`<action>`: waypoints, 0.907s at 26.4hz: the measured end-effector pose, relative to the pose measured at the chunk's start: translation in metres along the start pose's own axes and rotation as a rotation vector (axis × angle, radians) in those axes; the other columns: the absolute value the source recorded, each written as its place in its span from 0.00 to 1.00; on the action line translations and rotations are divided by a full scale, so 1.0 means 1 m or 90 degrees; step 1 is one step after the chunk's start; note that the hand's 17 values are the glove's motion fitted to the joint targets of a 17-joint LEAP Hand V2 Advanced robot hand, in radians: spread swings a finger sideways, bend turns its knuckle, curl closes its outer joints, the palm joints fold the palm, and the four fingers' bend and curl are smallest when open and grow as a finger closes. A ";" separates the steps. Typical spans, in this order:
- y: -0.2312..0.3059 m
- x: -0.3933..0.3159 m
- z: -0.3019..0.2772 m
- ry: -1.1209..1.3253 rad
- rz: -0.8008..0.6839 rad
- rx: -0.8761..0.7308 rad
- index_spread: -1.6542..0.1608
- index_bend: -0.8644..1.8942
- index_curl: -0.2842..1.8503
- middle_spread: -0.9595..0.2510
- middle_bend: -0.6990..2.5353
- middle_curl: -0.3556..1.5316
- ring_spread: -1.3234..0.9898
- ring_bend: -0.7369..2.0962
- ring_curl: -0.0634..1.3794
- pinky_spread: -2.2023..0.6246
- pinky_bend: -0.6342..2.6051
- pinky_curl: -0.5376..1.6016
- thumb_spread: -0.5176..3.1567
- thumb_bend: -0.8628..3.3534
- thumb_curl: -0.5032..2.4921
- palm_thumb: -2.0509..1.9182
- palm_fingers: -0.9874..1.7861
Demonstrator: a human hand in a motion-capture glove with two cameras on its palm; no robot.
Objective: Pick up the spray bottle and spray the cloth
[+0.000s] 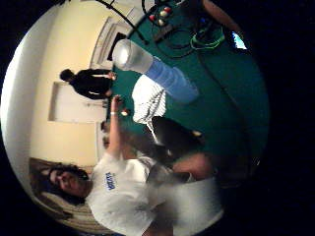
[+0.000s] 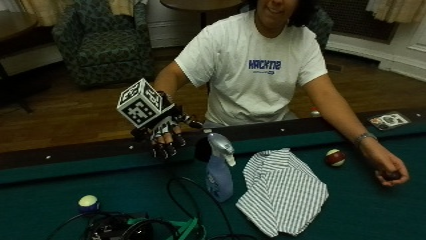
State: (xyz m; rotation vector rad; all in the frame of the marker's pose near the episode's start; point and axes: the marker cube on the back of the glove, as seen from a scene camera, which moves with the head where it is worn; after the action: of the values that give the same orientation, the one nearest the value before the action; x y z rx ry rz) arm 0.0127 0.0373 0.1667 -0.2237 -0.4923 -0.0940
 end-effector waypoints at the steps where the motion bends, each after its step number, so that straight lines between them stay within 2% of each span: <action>1: -0.001 0.001 0.005 -0.039 -0.001 -0.002 0.75 0.40 0.32 0.64 0.37 0.39 0.50 0.43 0.30 0.79 0.24 0.34 0.40 0.21 0.29 0.70 0.76; 7: -0.017 -0.002 0.037 -0.234 -0.002 0.016 0.74 0.40 0.33 0.64 0.37 0.40 0.49 0.43 0.30 0.79 0.24 0.34 0.40 0.20 0.30 0.70 0.76; 21: -0.052 -0.017 0.070 -0.377 0.014 0.202 0.74 0.39 0.34 0.64 0.36 0.41 0.49 0.42 0.31 0.79 0.24 0.34 0.40 0.20 0.31 0.70 0.76; 24: -0.055 -0.019 0.072 -0.394 0.005 0.212 0.74 0.39 0.34 0.64 0.36 0.41 0.49 0.42 0.31 0.79 0.24 0.34 0.40 0.20 0.31 0.70 0.76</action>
State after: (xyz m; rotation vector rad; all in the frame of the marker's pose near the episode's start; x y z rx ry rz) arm -0.0448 0.0019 0.2295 0.0808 -1.1107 0.0704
